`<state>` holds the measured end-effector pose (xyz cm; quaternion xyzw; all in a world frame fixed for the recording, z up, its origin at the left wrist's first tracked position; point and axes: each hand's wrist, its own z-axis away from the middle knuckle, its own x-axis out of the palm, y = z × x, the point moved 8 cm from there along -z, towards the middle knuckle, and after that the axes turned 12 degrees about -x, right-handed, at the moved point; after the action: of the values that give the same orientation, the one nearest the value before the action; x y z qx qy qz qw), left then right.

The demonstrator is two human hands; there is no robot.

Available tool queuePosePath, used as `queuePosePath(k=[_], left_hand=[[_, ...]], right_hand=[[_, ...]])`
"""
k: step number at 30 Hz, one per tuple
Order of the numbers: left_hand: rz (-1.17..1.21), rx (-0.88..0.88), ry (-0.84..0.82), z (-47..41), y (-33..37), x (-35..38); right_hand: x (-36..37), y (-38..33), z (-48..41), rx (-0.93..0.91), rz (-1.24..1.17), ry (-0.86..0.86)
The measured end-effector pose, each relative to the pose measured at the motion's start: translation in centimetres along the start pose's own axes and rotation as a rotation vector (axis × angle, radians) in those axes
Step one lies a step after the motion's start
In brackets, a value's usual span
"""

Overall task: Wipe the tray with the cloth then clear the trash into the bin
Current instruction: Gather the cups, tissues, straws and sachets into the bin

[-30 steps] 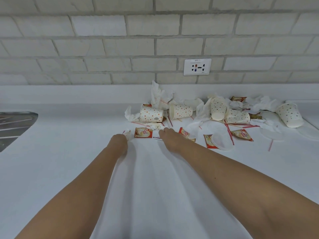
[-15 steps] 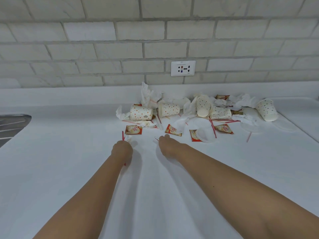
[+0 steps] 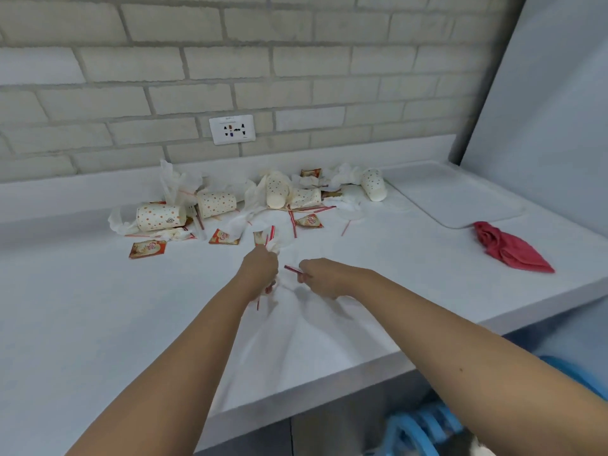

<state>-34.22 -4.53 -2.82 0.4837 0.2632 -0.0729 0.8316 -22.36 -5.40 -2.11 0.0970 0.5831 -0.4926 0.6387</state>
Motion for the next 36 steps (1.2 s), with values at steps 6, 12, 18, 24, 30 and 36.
queuePosePath(k=[6,12,18,24,30,36], left_hand=[[-0.001,0.149,-0.163,7.0,5.4,11.1],[-0.091,0.260,-0.260,13.6,8.4,21.3],[-0.159,0.109,-0.529,18.0,4.3,33.1],[-0.284,0.010,-0.665,19.9,-1.4,41.2],[-0.537,-0.052,-0.676,19.8,-5.4,45.3],[-0.654,-0.079,-0.670,19.2,-7.6,47.3]], right_hand=[[-1.6,8.4,10.9,0.167,-0.128,0.098],[-1.2,16.6,19.9,0.275,-0.169,0.262],[3.4,24.8,27.8,0.478,-0.267,0.391],[11.2,32.0,33.1,0.753,-0.334,0.434],[18.4,35.0,34.5,0.916,-0.440,0.174],[21.2,35.3,33.1,0.813,-0.592,0.153]])
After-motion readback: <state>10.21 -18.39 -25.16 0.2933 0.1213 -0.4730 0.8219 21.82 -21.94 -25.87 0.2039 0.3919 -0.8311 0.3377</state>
